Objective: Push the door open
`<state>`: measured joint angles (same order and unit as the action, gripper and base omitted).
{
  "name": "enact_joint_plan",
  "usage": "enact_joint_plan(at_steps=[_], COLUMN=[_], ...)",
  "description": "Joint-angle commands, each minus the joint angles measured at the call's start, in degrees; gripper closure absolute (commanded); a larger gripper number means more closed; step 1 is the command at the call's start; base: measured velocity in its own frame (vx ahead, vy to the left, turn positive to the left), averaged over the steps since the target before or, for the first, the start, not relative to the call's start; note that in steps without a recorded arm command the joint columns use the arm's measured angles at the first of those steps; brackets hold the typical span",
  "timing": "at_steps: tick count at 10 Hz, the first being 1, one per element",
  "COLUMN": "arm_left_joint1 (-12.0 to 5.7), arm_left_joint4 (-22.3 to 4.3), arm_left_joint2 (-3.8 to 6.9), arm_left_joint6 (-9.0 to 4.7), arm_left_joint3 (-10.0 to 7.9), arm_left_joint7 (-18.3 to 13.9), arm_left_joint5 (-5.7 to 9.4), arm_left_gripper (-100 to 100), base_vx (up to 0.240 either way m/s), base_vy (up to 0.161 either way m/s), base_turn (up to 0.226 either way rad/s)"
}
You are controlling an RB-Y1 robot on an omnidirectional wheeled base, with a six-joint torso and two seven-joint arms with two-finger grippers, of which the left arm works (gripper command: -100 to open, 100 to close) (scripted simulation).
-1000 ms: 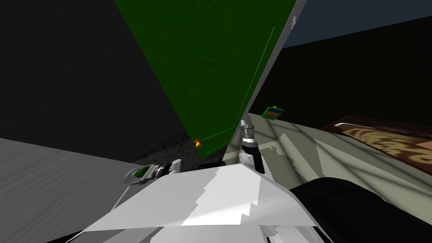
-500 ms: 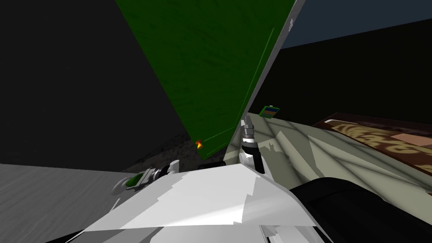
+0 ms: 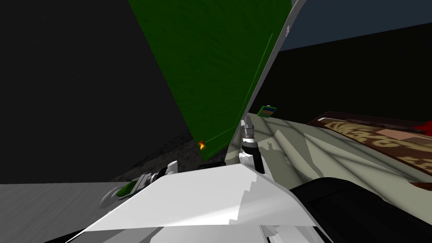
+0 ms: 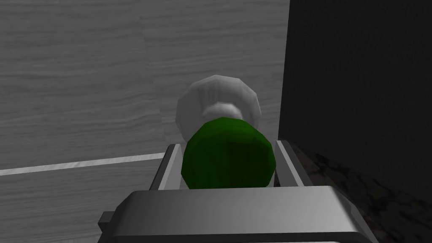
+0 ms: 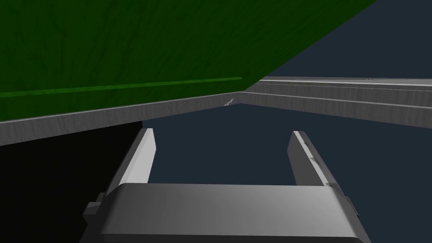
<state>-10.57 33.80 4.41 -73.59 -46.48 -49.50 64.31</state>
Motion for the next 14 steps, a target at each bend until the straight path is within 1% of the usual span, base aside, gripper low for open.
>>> enact_joint_plan(at_steps=[1, 3, 4, 5, 8, 10, 11, 12, 13, 14], arm_left_joint1=[1.25, 1.25, 1.09, 1.09, 0.67, 0.67, 0.37, 0.43, 0.43, 0.45], arm_left_joint4=[2.76, 2.76, 2.52, 2.52, 1.92, 1.92, 1.08, 1.08, 1.06, 1.01], arm_left_joint2=[-0.79, -0.79, -0.83, -0.83, -1.22, -1.22, -0.99, -0.41, -0.3, -0.09], arm_left_joint6=[-0.07, -0.07, -0.97, -0.97, -3.16, -3.16, -3.36, -4.79, -5.14, -5.89], arm_left_joint3=[-0.48, -0.48, -1.77, -1.77, -4.92, -4.92, -4.86, -6.43, -6.81, -7.61], arm_left_joint7=[1.14, 1.14, 1.45, 1.45, 2.2, 2.2, 1.85, 2.14, 2.19, 2.31], arm_left_joint5=[0.25, 0.25, 1.4, 1.4, 4.2, 4.2, 4.15, 5.65, 6.01, 6.78], arm_left_gripper=[100, 100, 100, 100, 100, 100, 100, 100, 100, 100], base_vx=[0.01, 0.003, 0.015, 0.023, 0.028, 0.022, 0.003, -0.055, -0.067, -0.046], base_vy=[0.025, -0.004, 0.056, 0.072, 0.125, 0.078, 0.018, 0.131, 0.18, 0.196], base_turn=[0.004, 0.001, -0.126, -0.07, -0.111, -0.021, 0.007, -0.14, -0.13, -0.085])
